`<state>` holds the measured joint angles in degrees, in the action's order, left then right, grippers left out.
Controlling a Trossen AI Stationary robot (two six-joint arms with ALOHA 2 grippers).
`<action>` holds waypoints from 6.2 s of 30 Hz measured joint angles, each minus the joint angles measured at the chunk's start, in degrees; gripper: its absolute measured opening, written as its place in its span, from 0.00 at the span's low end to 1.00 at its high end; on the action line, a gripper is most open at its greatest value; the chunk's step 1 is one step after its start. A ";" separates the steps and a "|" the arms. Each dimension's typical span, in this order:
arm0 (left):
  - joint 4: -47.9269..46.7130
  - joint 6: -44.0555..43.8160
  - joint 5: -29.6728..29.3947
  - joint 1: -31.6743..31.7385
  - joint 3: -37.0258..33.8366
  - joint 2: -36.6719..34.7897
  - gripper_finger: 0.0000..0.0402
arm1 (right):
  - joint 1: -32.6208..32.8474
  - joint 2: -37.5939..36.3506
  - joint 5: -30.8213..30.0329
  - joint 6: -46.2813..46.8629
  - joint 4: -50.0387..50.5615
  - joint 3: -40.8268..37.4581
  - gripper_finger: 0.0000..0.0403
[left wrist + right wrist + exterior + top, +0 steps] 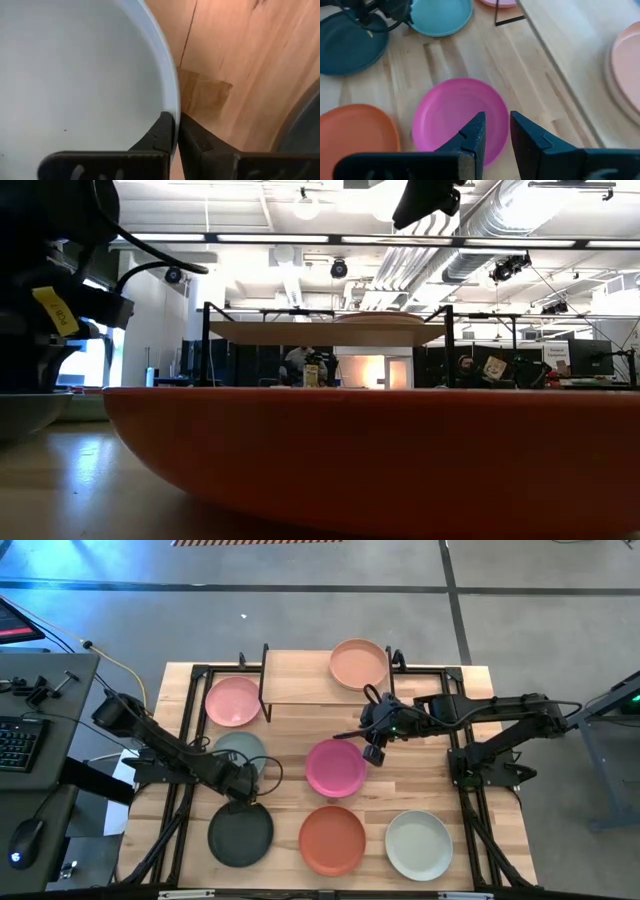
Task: Place and stack plates onto a shelf
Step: Stack the gray plate on top of the brown plate on the shelf
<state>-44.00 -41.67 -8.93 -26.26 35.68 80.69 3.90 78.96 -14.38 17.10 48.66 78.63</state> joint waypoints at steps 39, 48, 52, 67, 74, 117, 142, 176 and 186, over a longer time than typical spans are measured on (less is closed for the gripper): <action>-9.85 15.16 -8.41 -0.09 22.31 -7.47 0.00 | -0.72 5.08 1.07 17.94 -5.82 0.02 0.18; -9.80 26.72 -12.77 0.95 26.46 -7.48 0.00 | -4.68 5.11 3.89 30.94 -13.21 0.02 0.18; -9.73 32.84 -14.12 2.59 27.55 -7.47 0.00 | -7.14 5.11 6.37 35.39 -13.75 0.02 0.18; -9.59 54.31 -14.52 11.01 30.45 -7.46 0.00 | -15.27 5.11 13.26 38.40 -18.46 0.02 0.18; -9.53 62.94 -15.67 15.09 33.35 -6.91 0.00 | -18.38 5.11 13.12 35.62 -26.03 0.02 0.18; -8.76 69.17 -15.66 22.91 35.80 -5.56 0.00 | -20.08 8.72 16.43 30.76 -33.39 0.02 0.18; -7.76 67.87 -18.65 22.88 35.77 -3.57 0.00 | -19.99 9.19 13.26 30.45 -29.64 0.02 0.18; -2.06 68.78 -18.56 22.86 35.78 -3.59 0.00 | -19.20 8.48 11.05 30.82 -30.08 0.81 0.18; 0.76 68.81 -18.63 22.80 35.78 -3.59 0.00 | -19.28 8.48 11.44 32.13 -29.90 0.81 0.13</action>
<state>-43.24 27.14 -27.55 -3.46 71.46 77.10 -15.38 87.44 -2.94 49.23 18.76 79.44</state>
